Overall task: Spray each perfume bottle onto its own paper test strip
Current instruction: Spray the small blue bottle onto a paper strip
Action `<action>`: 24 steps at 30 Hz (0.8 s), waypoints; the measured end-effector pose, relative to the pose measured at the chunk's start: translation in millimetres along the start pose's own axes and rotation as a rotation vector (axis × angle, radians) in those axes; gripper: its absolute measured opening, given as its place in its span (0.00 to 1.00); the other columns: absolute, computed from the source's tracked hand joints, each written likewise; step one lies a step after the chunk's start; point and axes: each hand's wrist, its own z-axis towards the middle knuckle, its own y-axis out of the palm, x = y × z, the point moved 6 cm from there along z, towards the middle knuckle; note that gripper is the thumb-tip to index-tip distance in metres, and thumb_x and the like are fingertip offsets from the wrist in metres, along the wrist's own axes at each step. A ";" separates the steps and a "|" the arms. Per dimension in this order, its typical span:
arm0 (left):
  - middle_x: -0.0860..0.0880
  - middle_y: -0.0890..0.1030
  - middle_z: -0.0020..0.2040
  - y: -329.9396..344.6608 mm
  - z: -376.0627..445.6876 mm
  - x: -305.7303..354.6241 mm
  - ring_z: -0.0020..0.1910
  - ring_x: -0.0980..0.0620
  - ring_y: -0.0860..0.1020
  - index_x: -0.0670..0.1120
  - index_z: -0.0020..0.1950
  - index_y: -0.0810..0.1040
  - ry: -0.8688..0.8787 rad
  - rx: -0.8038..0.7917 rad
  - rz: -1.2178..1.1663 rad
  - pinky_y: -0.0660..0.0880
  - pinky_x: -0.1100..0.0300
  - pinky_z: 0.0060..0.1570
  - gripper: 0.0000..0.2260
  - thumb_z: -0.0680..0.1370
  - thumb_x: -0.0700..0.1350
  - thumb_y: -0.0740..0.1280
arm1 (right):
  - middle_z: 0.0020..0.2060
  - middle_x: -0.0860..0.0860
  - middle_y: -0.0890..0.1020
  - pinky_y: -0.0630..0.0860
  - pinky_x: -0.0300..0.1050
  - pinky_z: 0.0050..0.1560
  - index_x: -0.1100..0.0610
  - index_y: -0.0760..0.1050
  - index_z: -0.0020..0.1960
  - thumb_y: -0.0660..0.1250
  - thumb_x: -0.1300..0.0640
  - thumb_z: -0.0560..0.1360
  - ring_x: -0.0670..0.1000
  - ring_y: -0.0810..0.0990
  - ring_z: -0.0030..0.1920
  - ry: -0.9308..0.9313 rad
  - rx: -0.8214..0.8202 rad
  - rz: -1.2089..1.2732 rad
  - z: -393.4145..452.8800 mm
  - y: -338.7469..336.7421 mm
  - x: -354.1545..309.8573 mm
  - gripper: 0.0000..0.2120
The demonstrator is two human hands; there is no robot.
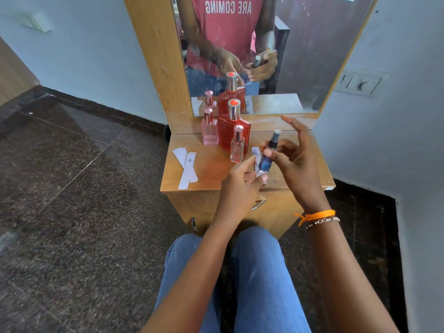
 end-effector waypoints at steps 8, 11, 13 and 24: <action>0.55 0.79 0.51 -25.7 6.4 -17.6 0.48 0.66 0.76 0.51 0.58 0.77 -0.076 0.139 0.014 0.71 0.77 0.46 0.13 0.76 0.39 0.66 | 0.32 0.46 0.76 0.75 0.36 0.50 0.55 0.61 0.69 0.68 0.70 0.72 0.46 0.80 0.41 0.020 0.101 -0.087 41.1 -1.6 28.7 0.30; 0.55 0.79 0.50 -28.6 10.2 -20.5 0.47 0.66 0.76 0.51 0.57 0.78 -0.077 0.157 0.010 0.70 0.79 0.44 0.12 0.76 0.39 0.66 | 0.30 0.40 0.77 0.77 0.39 0.51 0.54 0.60 0.69 0.67 0.71 0.73 0.41 0.79 0.40 0.040 0.057 -0.109 50.1 5.6 40.4 0.31; 0.55 0.79 0.51 -29.7 12.5 -21.7 0.47 0.66 0.76 0.51 0.57 0.78 -0.080 0.164 0.013 0.70 0.79 0.44 0.12 0.76 0.39 0.66 | 0.37 0.43 0.81 0.79 0.45 0.54 0.53 0.59 0.70 0.67 0.70 0.73 0.45 0.81 0.44 0.069 0.037 -0.120 51.7 9.3 47.2 0.31; 0.57 0.78 0.51 -35.6 16.4 -25.7 0.48 0.65 0.76 0.51 0.58 0.77 -0.083 0.190 0.009 0.70 0.79 0.43 0.12 0.76 0.39 0.66 | 0.46 0.57 0.83 0.79 0.53 0.58 0.46 0.58 0.70 0.66 0.67 0.75 0.53 0.83 0.51 0.152 -0.004 -0.089 47.6 14.6 65.1 0.31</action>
